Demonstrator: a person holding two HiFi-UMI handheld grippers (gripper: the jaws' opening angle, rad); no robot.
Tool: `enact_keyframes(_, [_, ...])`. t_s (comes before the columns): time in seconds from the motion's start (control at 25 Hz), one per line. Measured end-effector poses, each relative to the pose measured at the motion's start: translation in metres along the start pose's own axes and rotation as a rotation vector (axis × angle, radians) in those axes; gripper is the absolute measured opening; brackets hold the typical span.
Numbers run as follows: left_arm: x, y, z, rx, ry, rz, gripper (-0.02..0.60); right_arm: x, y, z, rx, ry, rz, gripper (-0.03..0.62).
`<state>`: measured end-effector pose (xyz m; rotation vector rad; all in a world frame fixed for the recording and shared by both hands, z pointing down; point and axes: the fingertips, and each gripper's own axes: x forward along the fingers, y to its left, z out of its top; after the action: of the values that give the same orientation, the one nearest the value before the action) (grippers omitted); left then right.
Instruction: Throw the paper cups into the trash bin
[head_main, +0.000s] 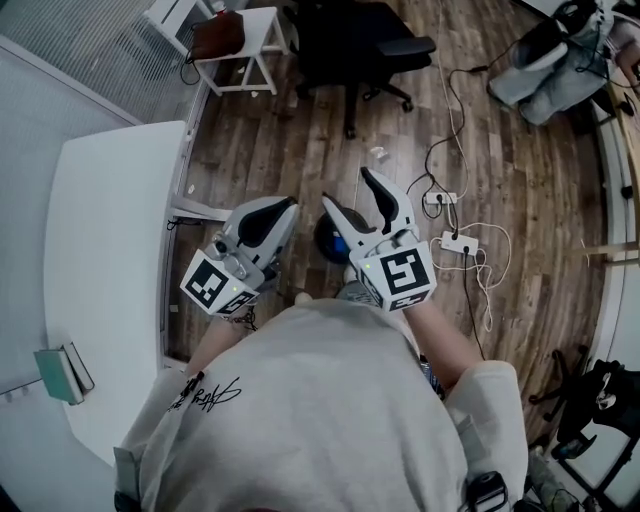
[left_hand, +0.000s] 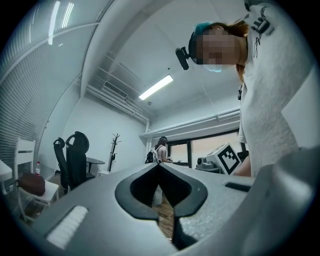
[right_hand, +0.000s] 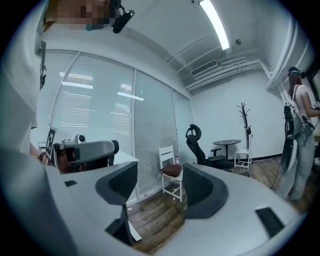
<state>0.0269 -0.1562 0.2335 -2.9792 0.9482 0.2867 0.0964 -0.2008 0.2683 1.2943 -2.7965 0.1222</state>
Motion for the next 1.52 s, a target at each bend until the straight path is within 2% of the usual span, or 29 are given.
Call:
enact_keyframes(0.12, [-0.001,-0.001,-0.002,-0.016,-0.002,-0.002,0.004,-0.006,0.003,0.001,0.021,-0.010,-0.004,0.274])
enact_keyframes(0.36, [-0.003,0.003,-0.001,-0.013,-0.010,0.003,0.004,-0.012,0.009,0.014,0.036,-0.033,0.006,0.202])
enact_keyframes(0.72, [0.005,0.000,0.006,-0.016,-0.027,-0.001,0.005,-0.017,0.013,0.034,-0.002,-0.085,0.010,0.058])
enact_keyframes(1.04, [0.006,-0.005,0.006,-0.022,-0.033,-0.011,0.004,-0.020,0.019,0.038,0.006,-0.108,0.030,0.029])
enact_keyframes(1.52, [0.005,-0.012,0.012,-0.012,-0.044,-0.020,0.004,-0.028,0.017,0.041,-0.001,-0.117,0.001,0.008])
